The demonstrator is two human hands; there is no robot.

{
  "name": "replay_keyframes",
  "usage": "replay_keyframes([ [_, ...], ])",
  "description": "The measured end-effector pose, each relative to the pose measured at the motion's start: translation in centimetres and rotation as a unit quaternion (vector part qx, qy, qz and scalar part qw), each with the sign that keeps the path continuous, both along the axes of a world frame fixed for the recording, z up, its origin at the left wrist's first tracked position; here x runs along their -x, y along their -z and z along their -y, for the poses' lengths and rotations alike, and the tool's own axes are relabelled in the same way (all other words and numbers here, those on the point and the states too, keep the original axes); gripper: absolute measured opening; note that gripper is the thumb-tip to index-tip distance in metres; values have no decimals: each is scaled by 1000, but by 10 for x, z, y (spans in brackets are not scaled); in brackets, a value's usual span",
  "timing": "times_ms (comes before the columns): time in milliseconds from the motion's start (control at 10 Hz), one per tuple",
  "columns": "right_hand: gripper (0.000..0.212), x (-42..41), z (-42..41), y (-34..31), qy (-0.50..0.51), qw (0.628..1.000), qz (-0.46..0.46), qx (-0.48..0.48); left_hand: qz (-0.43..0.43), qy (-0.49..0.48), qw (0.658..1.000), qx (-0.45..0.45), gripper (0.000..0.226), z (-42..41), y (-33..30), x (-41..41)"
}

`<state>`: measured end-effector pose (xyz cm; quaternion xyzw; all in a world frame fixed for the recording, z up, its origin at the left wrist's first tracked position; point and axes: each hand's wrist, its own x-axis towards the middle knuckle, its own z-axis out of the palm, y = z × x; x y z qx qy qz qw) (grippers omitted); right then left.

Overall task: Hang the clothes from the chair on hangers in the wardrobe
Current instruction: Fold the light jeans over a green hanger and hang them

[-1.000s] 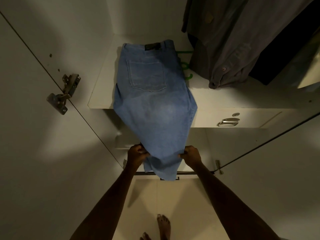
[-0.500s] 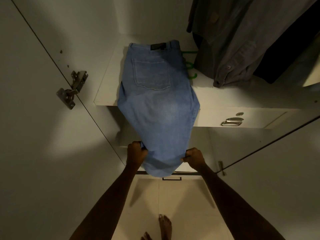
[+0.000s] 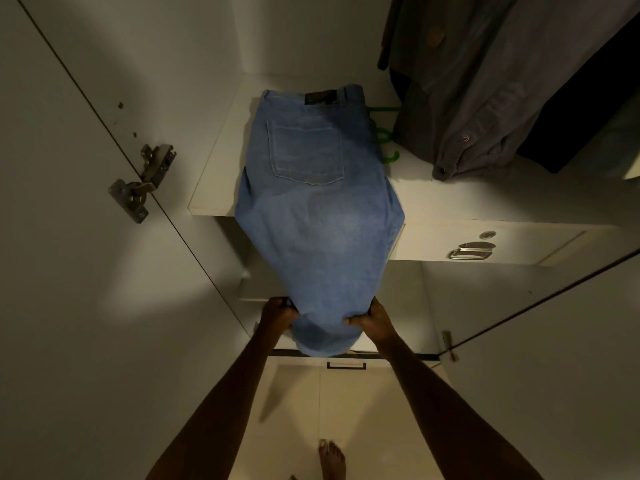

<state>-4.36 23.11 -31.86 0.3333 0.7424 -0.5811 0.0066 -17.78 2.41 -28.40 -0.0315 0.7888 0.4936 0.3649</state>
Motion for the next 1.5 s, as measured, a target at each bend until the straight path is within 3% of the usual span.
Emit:
replay_keyframes([
  [100,60,-5,0,-23,-49,997,18,53,-66,-1,997,47,21,12,9,-17],
  [200,61,-7,-2,-24,-73,993,0,90,-66,44,996,46,25,26,12,-30],
  [300,70,-16,1,-31,-99,986,-15,134,-6,65,998,-26,29,49,3,-48],
  [400,76,-25,7,-34,-110,984,-2,139,-4,108,992,-60,47,57,-5,-61],
  [500,52,-44,22,-42,-67,986,14,155,7,108,987,-122,62,67,-10,-83],
  [600,36,-65,33,-47,-23,984,10,175,11,98,985,-143,62,72,-21,-101],
  [800,42,-134,74,-61,11,973,-64,223,15,61,977,-202,39,83,-58,-149],
  [900,47,-182,97,-67,11,953,-82,291,64,43,970,-230,38,90,-85,-172],
  [1100,36,-253,131,-66,30,948,-71,307,151,7,941,-303,47,94,-125,-199],
  [1300,51,-285,133,-96,26,935,-103,337,88,42,968,-232,66,113,-110,-236],
  [1500,64,-312,116,-117,54,937,-119,325,122,28,977,-171,65,134,-63,-320],
])
